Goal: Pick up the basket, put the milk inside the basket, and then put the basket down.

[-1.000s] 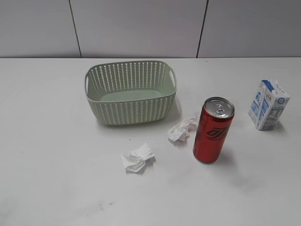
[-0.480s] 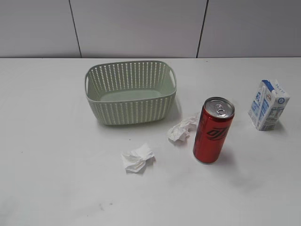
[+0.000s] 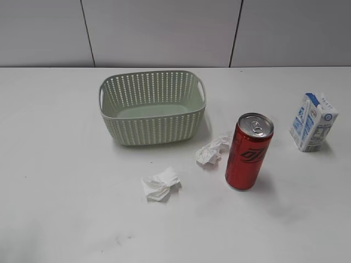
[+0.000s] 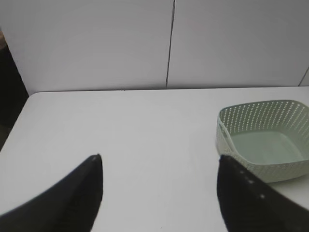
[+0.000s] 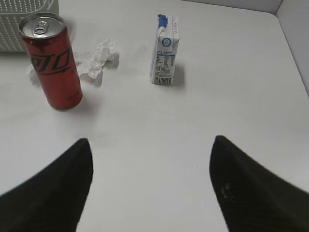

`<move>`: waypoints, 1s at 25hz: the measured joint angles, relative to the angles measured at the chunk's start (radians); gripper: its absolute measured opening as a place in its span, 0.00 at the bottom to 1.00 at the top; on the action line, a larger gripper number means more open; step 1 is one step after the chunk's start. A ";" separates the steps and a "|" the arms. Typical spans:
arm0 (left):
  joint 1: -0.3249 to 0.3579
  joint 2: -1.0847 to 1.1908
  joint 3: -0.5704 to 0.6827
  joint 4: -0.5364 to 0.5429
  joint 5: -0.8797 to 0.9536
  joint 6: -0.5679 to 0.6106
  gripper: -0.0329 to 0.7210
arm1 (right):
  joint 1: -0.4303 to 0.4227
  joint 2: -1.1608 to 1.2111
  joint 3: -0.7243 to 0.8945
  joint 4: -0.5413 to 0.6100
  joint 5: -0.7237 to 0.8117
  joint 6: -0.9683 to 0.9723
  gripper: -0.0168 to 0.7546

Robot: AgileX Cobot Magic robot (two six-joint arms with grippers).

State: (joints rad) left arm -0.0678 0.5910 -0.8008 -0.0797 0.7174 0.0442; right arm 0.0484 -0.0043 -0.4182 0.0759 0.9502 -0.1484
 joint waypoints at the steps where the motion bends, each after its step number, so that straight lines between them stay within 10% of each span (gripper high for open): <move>1: 0.000 0.048 -0.025 -0.006 -0.001 0.000 0.79 | 0.000 0.000 0.000 0.000 0.000 0.000 0.79; 17: -0.003 0.724 -0.364 -0.086 0.051 0.001 0.79 | 0.000 0.000 0.000 0.000 0.000 -0.001 0.79; 25: -0.128 1.075 -0.624 -0.141 0.180 -0.008 0.79 | 0.000 0.000 0.000 0.000 0.000 -0.001 0.79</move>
State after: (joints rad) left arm -0.1960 1.6656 -1.4243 -0.2205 0.8972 0.0361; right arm 0.0484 -0.0043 -0.4182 0.0759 0.9498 -0.1493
